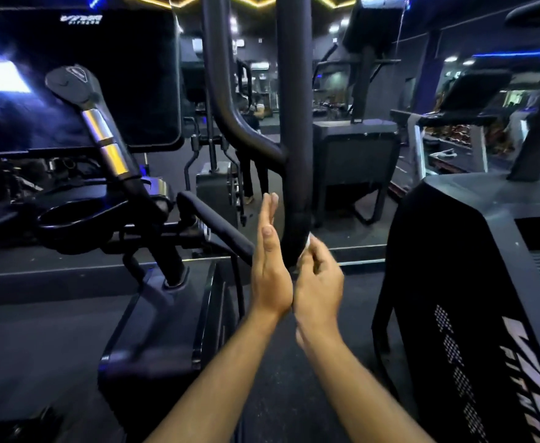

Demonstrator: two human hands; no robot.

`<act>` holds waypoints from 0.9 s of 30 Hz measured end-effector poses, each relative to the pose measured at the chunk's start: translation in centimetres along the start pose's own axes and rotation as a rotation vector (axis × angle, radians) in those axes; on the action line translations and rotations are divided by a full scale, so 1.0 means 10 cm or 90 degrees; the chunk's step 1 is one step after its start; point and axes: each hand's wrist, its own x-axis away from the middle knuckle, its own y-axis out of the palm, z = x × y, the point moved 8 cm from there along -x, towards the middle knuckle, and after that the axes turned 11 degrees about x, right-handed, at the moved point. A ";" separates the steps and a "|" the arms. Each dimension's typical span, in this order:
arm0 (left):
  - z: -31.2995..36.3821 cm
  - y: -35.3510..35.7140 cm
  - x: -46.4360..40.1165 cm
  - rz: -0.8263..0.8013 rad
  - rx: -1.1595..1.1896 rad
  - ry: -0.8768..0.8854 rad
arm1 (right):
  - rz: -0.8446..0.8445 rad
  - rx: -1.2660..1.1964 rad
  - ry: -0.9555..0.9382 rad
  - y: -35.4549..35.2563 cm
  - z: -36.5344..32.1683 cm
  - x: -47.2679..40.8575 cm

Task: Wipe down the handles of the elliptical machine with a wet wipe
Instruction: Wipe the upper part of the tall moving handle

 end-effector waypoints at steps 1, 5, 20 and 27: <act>0.00 0.00 0.01 -0.007 -0.008 0.011 | -0.034 0.013 0.025 0.04 0.11 0.00; -0.09 -0.04 0.02 -0.014 -0.021 0.027 | -0.107 -0.099 0.074 0.12 0.05 -0.16; -0.04 -0.29 0.01 0.089 -0.135 0.015 | -0.505 -0.278 0.096 0.54 0.25 -0.38; -0.20 -0.30 0.22 0.257 -0.148 -0.007 | -0.441 -0.303 0.199 0.62 0.50 -0.24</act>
